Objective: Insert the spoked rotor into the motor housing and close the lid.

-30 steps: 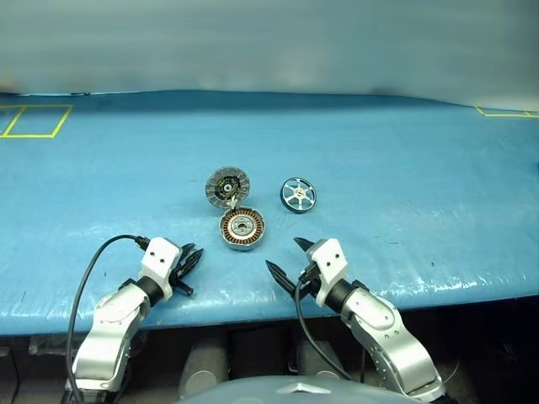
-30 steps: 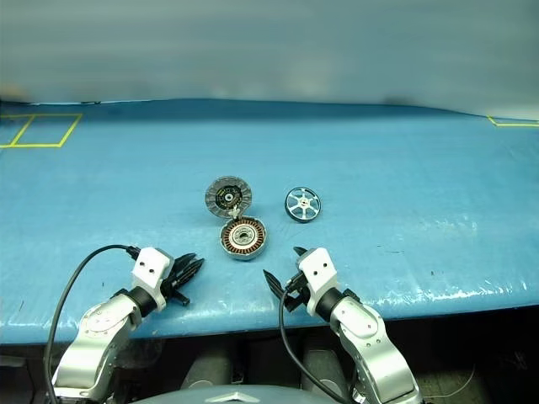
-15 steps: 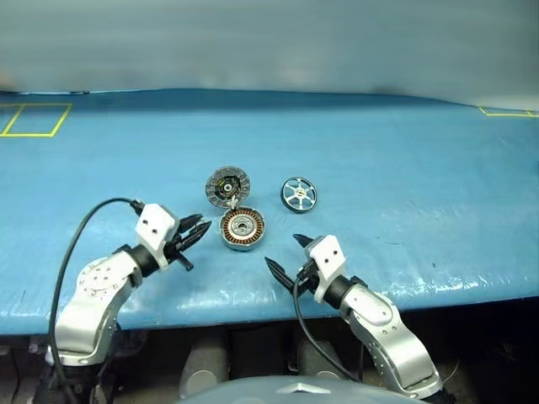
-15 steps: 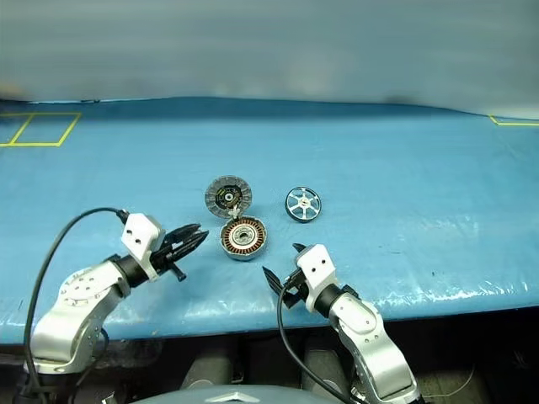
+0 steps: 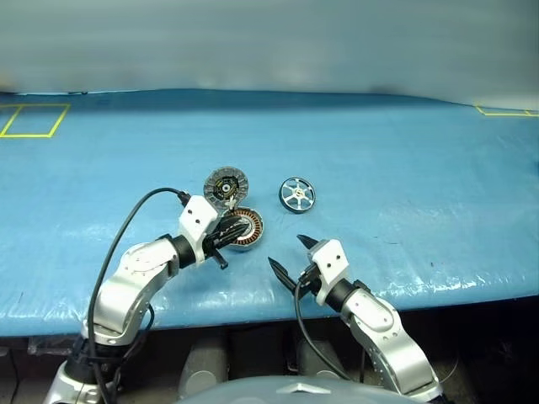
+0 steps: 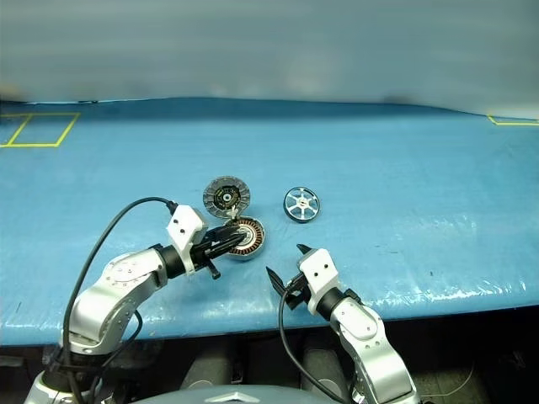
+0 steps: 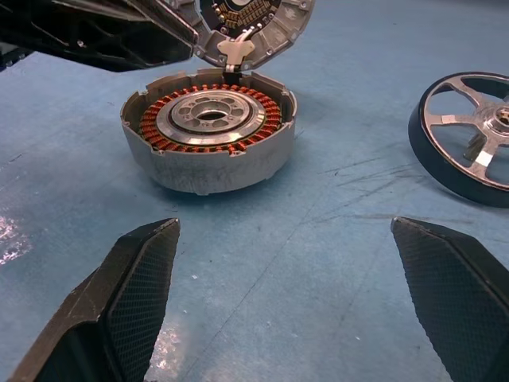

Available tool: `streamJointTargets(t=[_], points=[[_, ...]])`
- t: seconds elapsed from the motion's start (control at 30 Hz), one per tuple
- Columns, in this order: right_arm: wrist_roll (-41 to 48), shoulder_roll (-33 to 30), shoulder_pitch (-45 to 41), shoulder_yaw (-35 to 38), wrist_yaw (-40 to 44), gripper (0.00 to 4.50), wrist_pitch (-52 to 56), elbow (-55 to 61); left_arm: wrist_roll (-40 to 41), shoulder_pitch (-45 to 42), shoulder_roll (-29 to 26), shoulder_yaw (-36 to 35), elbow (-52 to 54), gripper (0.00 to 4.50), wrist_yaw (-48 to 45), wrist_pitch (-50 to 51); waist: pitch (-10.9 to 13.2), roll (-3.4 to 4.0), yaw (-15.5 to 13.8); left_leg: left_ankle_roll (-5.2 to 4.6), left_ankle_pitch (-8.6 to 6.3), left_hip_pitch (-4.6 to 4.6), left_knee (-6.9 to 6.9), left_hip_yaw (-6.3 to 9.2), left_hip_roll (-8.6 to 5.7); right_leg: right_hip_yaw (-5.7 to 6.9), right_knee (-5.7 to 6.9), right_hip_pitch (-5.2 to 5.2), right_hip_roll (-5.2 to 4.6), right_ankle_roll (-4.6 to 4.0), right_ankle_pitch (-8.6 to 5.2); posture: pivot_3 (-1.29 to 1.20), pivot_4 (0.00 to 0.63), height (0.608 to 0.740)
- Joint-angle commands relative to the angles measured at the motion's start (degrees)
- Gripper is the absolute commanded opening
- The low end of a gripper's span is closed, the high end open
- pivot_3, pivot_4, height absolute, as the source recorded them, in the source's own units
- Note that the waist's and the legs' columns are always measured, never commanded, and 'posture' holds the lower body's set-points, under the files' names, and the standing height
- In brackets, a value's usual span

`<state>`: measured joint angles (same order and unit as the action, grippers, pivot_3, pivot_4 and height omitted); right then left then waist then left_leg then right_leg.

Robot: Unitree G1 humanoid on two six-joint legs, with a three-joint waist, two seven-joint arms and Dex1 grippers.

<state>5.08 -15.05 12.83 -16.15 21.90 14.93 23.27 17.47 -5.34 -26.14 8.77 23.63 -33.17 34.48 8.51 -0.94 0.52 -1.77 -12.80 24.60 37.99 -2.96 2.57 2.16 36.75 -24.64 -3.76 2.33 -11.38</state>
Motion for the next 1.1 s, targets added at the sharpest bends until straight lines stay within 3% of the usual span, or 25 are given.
streamJointTargets(t=[0.03,0.67,0.7,1.0,1.1], points=[[0.1,0.5,-0.1,0.4,-0.4,4.50,-1.2,1.2,-2.4,-1.6,0.5,1.8,-1.4,0.66,1.2,-0.6,0.0,0.00,0.0,0.00,0.00,0.00,-0.01,0.00,0.00,0.00,0.00,0.00,0.00,-0.01,0.00,0.00,0.150,0.740],[-0.3,0.9,-0.4,0.3,-1.4,4.50,-0.7,0.8,-8.2,-2.4,4.6,4.3,-7.0,0.66,4.4,-3.2,0.0,-0.01,-0.1,0.00,0.00,0.02,0.00,0.02,-0.01,-0.01,0.00,0.00,0.00,-0.01,0.00,0.00,0.150,0.740],[-0.4,1.0,-0.3,0.3,-1.5,4.50,-0.7,0.9,-8.2,-2.5,4.9,4.3,-7.2,1.40,4.3,-3.3,0.0,-0.01,-0.1,0.00,0.00,0.02,0.00,0.03,-0.01,0.00,0.00,0.01,0.00,-0.01,0.00,0.00,0.150,0.740],[-0.4,0.9,0.0,0.6,-1.6,4.50,-0.3,1.2,-6.4,-3.4,7.4,2.5,-5.8,4.36,3.5,-6.3,0.0,-0.01,-0.1,0.00,0.00,0.03,0.00,0.03,-0.01,-0.01,0.00,0.01,0.01,-0.01,0.00,0.00,0.150,0.740],[-0.3,0.8,0.1,0.7,-1.6,4.50,-0.1,1.3,-3.7,-3.5,8.7,0.8,-4.1,4.25,2.7,-6.7,0.0,-0.01,-0.1,0.00,0.00,0.05,0.01,0.03,-0.01,-0.01,-0.01,0.01,0.00,-0.01,0.00,0.00,0.150,0.740]])
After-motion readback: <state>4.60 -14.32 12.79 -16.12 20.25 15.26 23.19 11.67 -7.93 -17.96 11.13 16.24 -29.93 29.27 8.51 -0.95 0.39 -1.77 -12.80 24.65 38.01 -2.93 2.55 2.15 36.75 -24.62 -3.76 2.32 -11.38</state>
